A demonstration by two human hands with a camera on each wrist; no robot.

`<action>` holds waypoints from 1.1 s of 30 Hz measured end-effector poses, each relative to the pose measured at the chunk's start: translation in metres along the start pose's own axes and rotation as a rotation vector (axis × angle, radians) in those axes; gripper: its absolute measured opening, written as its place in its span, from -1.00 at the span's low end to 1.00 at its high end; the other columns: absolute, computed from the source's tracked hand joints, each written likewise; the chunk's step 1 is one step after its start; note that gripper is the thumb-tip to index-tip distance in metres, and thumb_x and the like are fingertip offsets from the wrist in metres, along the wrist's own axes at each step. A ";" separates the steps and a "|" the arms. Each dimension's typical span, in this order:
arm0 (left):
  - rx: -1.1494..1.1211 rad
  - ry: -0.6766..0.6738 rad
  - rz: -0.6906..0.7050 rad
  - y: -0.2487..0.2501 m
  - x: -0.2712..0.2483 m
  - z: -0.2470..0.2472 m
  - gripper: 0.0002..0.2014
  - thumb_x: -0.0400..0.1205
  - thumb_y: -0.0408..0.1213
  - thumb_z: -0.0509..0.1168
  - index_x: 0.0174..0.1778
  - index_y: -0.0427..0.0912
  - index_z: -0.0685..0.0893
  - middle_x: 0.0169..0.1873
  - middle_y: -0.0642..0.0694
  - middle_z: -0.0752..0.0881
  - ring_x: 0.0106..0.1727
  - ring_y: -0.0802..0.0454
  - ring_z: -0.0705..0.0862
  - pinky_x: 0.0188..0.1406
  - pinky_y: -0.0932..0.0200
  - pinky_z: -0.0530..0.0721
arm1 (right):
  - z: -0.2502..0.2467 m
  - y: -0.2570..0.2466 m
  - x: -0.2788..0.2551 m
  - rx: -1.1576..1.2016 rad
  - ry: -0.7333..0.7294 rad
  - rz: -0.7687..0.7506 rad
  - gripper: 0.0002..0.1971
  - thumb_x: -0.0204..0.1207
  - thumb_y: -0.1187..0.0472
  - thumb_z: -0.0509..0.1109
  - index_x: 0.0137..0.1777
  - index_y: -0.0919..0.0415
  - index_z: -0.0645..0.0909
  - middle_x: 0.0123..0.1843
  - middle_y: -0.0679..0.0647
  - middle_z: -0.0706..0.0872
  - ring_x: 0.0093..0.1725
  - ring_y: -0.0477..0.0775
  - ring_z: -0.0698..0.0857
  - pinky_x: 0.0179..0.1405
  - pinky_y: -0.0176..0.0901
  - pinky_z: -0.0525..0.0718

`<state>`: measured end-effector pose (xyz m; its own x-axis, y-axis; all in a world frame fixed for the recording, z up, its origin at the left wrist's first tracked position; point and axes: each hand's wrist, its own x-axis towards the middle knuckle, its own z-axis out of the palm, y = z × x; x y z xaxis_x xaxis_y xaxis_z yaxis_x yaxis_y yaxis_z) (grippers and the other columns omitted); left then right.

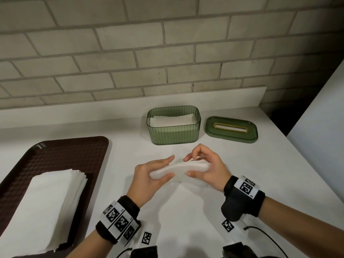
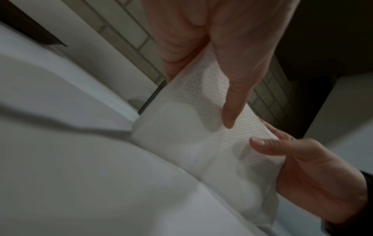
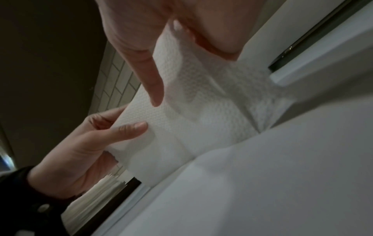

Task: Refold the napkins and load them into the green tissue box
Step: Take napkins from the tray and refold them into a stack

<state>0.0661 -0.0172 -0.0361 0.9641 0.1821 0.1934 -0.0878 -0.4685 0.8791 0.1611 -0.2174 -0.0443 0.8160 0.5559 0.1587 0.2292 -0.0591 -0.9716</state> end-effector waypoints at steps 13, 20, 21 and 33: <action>0.049 0.210 -0.027 0.033 0.105 -0.062 -0.81 0.51 -0.47 0.51 0.02 -0.31 0.77 -0.16 -0.06 0.80 -0.32 0.33 0.74 -0.22 0.37 0.74 | -0.051 -0.057 0.108 -0.202 0.175 -0.081 -0.58 0.46 0.46 0.49 0.17 0.07 0.45 -0.11 0.01 0.74 -0.20 -0.14 0.75 -0.20 -0.30 0.74; 0.290 0.213 -0.215 0.026 0.182 -0.055 -0.51 0.52 -0.45 0.42 0.32 -0.26 0.39 -0.18 -0.24 0.68 -0.18 -0.12 0.64 -0.19 0.16 0.55 | -0.052 -0.032 0.183 -0.502 0.268 0.036 -0.59 0.48 0.42 0.33 0.26 0.11 0.35 -0.43 0.06 0.57 -0.47 0.03 0.50 -0.32 -0.17 0.52; 0.299 0.189 -0.235 0.020 0.184 -0.052 -0.47 0.53 -0.45 0.41 0.35 -0.24 0.33 -0.20 -0.22 0.64 -0.21 -0.09 0.61 -0.25 0.16 0.53 | -0.051 -0.023 0.184 -0.525 0.258 0.056 -0.58 0.49 0.42 0.33 0.27 0.10 0.34 -0.47 0.02 0.52 -0.49 0.02 0.48 -0.34 -0.17 0.49; 1.009 -0.185 0.096 0.013 0.192 -0.039 -0.46 0.74 0.05 -0.01 -0.32 -0.18 0.71 -0.05 -0.12 0.69 0.24 -0.14 0.52 0.26 -0.12 0.37 | -0.042 -0.021 0.174 -1.202 -0.089 0.010 -0.29 0.53 -0.45 -0.11 -0.29 -0.01 0.74 -0.05 -0.01 0.72 0.14 0.05 0.64 0.48 0.29 0.04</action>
<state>0.2399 0.0447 0.0295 0.9951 0.0099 0.0980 0.0029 -0.9974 0.0717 0.3205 -0.1547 0.0106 0.7922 0.6031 0.0934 0.6092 -0.7723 -0.1804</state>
